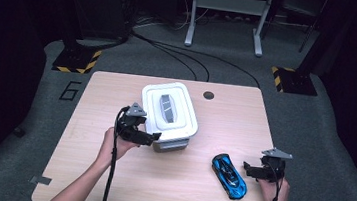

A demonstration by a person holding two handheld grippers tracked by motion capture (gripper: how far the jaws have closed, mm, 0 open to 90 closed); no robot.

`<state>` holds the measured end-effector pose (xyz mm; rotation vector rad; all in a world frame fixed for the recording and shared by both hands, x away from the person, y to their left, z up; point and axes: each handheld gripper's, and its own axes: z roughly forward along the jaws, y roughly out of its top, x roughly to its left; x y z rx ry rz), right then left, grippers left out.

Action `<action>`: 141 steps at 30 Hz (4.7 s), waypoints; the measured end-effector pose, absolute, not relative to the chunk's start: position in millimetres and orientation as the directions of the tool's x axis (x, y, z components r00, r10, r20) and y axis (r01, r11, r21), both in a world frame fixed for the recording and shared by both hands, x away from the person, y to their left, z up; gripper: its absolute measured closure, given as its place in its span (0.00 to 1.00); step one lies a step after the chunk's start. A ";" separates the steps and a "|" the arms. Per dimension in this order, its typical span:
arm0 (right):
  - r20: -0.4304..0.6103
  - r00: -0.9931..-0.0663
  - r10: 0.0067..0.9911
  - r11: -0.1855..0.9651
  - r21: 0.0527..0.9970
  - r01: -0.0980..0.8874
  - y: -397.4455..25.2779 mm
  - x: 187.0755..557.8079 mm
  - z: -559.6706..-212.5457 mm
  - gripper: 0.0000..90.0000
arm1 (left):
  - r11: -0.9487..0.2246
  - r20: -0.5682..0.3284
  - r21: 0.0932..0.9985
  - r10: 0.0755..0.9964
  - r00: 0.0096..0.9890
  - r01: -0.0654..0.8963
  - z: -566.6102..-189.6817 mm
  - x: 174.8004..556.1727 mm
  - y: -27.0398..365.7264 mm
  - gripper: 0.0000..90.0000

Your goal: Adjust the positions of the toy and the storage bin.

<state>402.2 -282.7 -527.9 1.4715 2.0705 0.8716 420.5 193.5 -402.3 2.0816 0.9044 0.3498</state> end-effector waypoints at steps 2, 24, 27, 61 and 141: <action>0.000 -0.326 0.945 0.228 0.716 0.660 -282.4 402.0 -527.8 0.01 | -0.413 -0.063 0.776 0.702 0.710 0.476 -402.8 418.0 192.7 0.19; -0.001 -0.328 0.945 0.230 0.717 0.658 -282.6 402.1 -527.8 0.02 | -0.422 -0.085 0.786 0.651 0.754 0.452 -413.3 416.6 164.4 0.18; -0.002 -0.329 0.944 0.230 0.716 0.658 -282.6 402.1 -527.8 0.02 | -0.423 -0.060 0.787 0.672 0.738 0.450 -418.4 411.2 175.2 0.17; 0.008 -0.330 0.944 0.225 0.716 0.661 -280.3 402.4 -528.3 0.00 | -0.387 0.010 0.713 0.839 0.544 0.585 -529.8 375.0 252.6 0.01; -0.075 -0.704 0.706 0.499 0.758 0.420 -36.7 478.1 -386.9 0.56 | -0.388 0.013 0.713 0.841 0.541 0.584 -529.9 372.9 251.3 0.02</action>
